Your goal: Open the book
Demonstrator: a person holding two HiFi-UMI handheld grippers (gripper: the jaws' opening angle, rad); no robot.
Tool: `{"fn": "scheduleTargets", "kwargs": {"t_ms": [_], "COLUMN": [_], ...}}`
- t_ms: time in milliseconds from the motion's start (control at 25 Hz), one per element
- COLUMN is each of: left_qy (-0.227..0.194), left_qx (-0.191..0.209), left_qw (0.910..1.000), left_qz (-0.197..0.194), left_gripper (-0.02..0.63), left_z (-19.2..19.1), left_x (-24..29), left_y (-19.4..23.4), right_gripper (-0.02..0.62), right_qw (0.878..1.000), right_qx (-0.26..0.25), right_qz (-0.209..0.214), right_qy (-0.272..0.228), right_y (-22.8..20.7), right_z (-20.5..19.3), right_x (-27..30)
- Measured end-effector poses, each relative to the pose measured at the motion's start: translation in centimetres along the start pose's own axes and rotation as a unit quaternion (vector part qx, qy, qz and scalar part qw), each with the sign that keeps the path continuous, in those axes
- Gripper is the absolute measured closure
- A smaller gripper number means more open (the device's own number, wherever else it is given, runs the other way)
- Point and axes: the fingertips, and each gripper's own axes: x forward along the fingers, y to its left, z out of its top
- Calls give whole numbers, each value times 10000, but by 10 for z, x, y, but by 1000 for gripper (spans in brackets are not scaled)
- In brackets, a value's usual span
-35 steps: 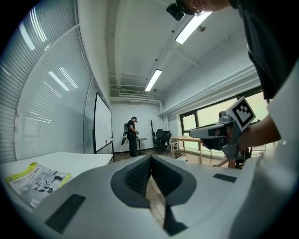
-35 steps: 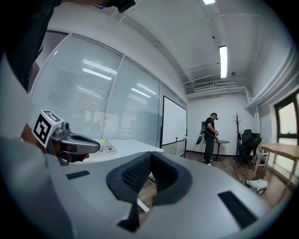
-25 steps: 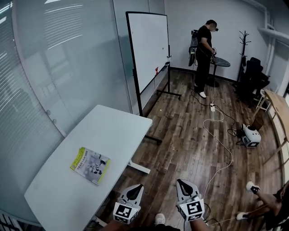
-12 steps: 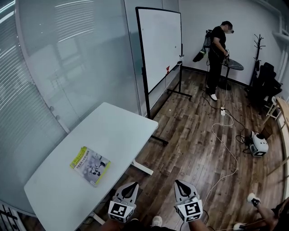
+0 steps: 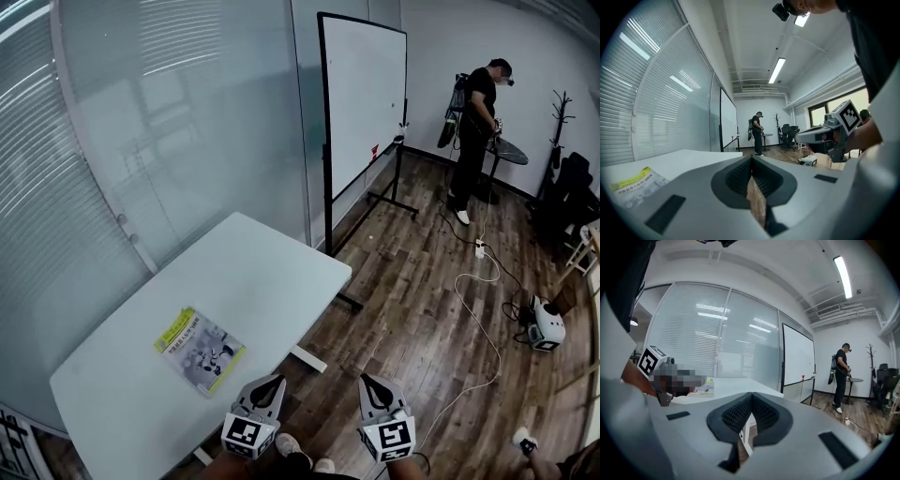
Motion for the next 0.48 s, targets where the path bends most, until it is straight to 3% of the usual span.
{"fn": "scheduleTargets", "kwargs": {"t_ms": [160,480], "left_qy": [-254,-302], "left_qx": [-109,-258], "left_qw": [9996,9974], "left_qz": [69,602], "left_gripper": [595,595], "left_z": [2,7], "left_x": [0,-12], "left_y": [23,87], "right_gripper": [589,589], "right_qw": [9997,9969], "right_qx": [-91,-137], "right_qz": [168,756], "right_qy": [-166,-148], "right_y": [11,48], "right_z": [5,21], "right_x": [34,110]}}
